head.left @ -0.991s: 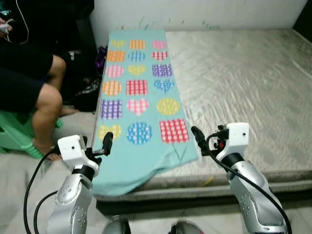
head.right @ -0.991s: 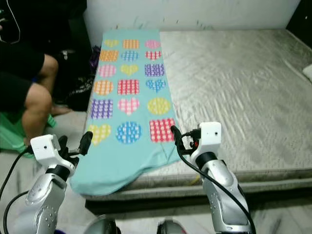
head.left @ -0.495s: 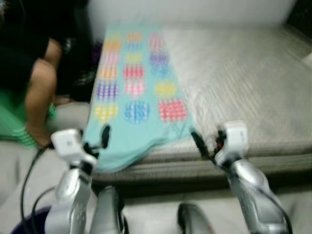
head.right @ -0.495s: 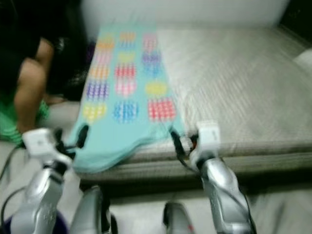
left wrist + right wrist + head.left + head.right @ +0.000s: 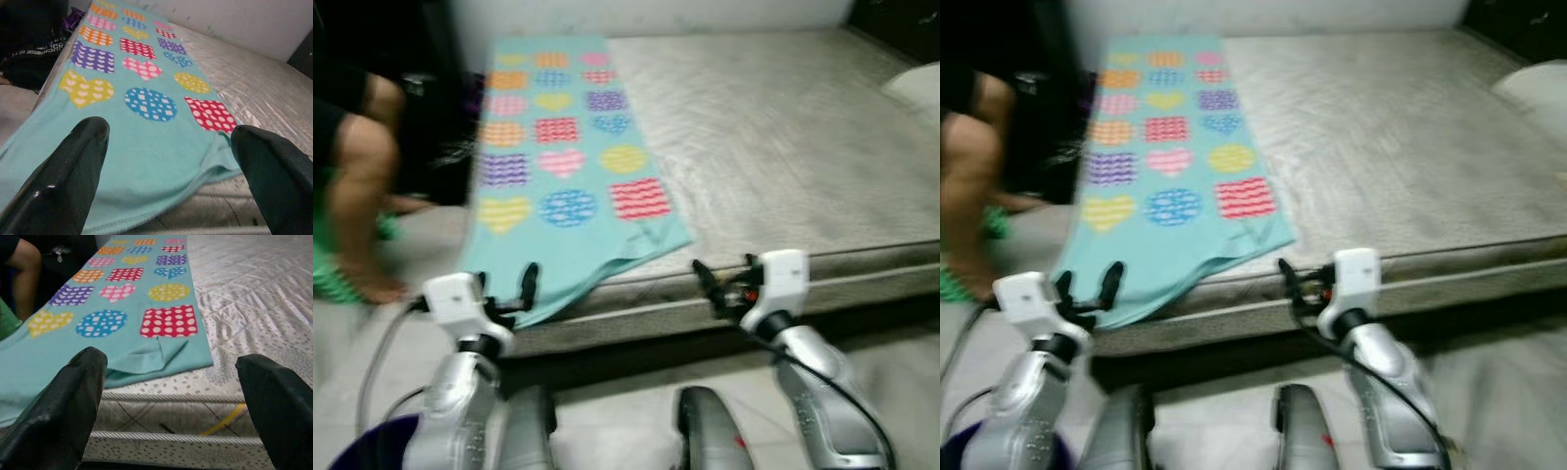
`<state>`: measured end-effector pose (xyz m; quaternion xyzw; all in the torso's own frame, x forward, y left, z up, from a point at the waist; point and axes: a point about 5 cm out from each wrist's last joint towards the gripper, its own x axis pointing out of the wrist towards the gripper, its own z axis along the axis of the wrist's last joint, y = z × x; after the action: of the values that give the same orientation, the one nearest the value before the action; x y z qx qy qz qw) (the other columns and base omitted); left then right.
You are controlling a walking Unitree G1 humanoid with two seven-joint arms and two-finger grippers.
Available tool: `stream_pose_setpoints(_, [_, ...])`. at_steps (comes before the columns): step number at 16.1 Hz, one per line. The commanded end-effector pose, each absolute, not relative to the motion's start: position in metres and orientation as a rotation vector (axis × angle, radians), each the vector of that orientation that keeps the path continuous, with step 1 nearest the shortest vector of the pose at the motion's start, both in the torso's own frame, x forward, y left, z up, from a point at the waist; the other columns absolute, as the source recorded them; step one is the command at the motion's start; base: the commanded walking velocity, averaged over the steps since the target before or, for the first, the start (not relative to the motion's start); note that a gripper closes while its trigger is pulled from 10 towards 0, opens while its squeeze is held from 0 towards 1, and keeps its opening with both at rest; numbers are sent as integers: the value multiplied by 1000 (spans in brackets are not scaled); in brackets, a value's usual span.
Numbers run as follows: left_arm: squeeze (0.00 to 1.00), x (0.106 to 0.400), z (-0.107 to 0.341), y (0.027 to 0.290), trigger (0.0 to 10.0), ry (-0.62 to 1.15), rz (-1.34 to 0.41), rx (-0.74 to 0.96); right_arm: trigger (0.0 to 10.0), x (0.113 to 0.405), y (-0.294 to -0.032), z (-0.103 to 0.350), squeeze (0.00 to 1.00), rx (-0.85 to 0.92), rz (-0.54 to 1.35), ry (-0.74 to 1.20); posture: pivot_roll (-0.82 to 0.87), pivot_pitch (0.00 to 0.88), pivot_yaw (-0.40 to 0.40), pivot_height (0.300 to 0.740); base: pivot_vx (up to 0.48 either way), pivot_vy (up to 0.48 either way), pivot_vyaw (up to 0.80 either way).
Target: Clean up the room
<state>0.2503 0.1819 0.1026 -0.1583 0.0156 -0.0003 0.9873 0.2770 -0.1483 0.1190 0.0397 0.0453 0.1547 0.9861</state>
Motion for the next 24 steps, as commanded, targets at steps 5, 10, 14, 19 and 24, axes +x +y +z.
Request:
stream_pose_setpoints(5, [0, 253, 109, 179, 10000, 12, -13, -316, 10000, 280, -149, 125, 0, 73, 313, 63, -195, 126, -4, 587, 413, 0, 0])
stream_pose_setpoints(10, [0, 255, 111, 175, 10000, 12, -13, -336, 10000, 284, -144, 128, 0, 61, 345, 40, -198, 139, -2, 587, 245, 0, 0])
stream_pose_setpoints(14, [0, 257, 110, 175, 10000, 21, -5, -342, 10000, 285, -143, 128, 0, 47, 360, 27, -200, 140, -2, 587, 0, 0, 0])
stream_pose_setpoints(19, [0, 260, 109, 174, 10000, 39, 0, -351, 10000, 286, -141, 130, 0, 32, 381, 12, -208, 150, 0, 561, 0, 0, 169])
stream_pose_setpoints(24, [0, 261, 109, 173, 10000, 50, 5, -364, 10000, 284, -141, 127, 0, 32, 396, 25, -206, 164, -3, 511, 0, 0, 0])
